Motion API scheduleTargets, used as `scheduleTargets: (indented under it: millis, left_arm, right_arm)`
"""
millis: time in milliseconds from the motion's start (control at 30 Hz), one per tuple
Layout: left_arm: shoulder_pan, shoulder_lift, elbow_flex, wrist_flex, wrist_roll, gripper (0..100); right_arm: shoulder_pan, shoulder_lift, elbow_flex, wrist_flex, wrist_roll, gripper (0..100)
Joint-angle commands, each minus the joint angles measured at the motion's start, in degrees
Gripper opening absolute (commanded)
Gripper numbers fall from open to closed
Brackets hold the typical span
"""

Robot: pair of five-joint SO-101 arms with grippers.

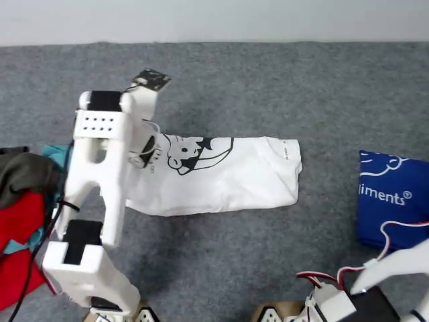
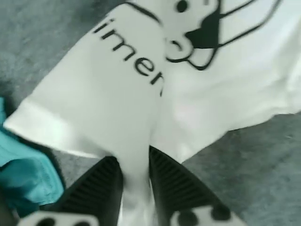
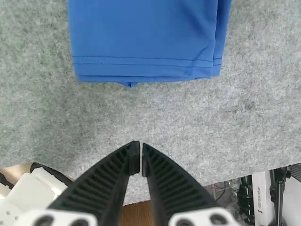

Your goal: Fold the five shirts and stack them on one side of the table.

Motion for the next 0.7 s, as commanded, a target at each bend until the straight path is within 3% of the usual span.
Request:
scheduleTargets:
  millis: [0,233,667]
  left_arm:
    - [3.69,-4.75,-1.63,0.79,0.79,1]
    - [12.31,-7.03,-5.41,2.73,5.27,1]
    - [28.92,-5.01,-12.62,1.58,5.63,1]
  right_arm:
    - [0.57,-2.77,-2.46,2.24,0.09,1.9]
    - [0.57,-2.77,-2.46,2.24,0.09,1.9]
    - [0.57,-2.77,-2.46,2.24,0.09,1.9]
